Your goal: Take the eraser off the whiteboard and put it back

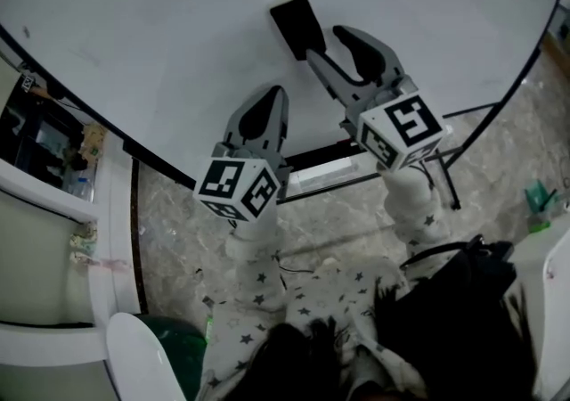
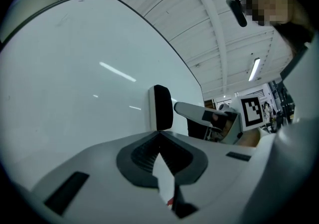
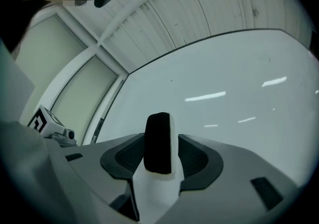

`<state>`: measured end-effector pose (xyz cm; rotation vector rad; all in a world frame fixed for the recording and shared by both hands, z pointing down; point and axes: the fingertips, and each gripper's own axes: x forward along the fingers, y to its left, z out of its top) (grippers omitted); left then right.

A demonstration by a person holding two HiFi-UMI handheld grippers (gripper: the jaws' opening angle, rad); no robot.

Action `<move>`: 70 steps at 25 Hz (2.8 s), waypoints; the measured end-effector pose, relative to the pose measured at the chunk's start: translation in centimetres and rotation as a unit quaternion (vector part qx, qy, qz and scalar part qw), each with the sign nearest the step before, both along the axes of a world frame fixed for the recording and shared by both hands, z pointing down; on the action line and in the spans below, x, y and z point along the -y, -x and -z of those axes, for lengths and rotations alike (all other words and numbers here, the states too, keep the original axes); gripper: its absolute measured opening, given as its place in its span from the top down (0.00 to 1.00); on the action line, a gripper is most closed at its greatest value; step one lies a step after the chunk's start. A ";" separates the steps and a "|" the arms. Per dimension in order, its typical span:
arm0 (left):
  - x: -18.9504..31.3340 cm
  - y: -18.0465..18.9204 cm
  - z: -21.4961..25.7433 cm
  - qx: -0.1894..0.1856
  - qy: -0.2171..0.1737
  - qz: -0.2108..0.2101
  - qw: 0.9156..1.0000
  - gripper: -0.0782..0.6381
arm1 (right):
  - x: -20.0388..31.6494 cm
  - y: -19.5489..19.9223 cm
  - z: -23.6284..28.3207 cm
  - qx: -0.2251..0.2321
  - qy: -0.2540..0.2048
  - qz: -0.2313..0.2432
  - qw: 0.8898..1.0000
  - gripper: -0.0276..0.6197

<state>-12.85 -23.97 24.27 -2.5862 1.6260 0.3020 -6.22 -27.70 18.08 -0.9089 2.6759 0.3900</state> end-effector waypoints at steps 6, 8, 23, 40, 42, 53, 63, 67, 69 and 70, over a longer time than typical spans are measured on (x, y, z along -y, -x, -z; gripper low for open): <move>-0.5 4.1 0.7 -0.003 0.000 -0.017 1.000 0.89 | -0.8 5.7 1.7 -0.033 -0.028 -0.058 0.997 0.56; -0.3 3.0 0.6 0.003 0.002 -0.026 1.000 0.89 | -0.2 4.7 1.9 -0.034 -0.032 -0.082 0.996 0.56; 0.4 0.4 -1.5 0.004 0.026 -0.049 0.998 0.89 | 3.7 0.8 0.7 -0.059 -0.019 -0.199 0.978 0.56; 0.5 -0.7 -1.4 0.015 0.025 -0.073 0.997 0.89 | 3.9 0.8 -0.4 -0.041 0.012 -0.171 0.984 0.56; 0.8 -0.3 -1.1 0.015 0.023 -0.070 0.997 0.89 | 3.8 1.1 -0.3 -0.041 0.012 -0.162 0.986 0.56; -0.9 -3.6 -0.6 0.021 0.024 -0.077 0.997 0.89 | 0.9 -1.7 -2.2 -0.017 0.059 -0.105 0.993 0.56; -1.1 -5.1 -1.8 -0.004 0.044 -0.072 0.996 0.89 | -0.5 -3.4 -6.0 -0.007 0.117 -0.072 0.990 0.56; -1.8 -7.0 -2.0 -0.021 0.046 -0.071 0.996 0.89 | -1.6 -5.0 -7.3 -0.010 0.130 -0.063 0.990 0.56; -1.9 -7.0 -2.2 -0.023 0.045 -0.070 0.996 0.89 | -1.8 -5.1 -7.6 -0.010 0.130 -0.063 0.989 0.56; -1.9 -6.9 -2.3 -0.023 0.045 -0.069 0.996 0.89 | -1.8 -5.1 -7.6 -0.008 0.130 -0.063 0.989 0.56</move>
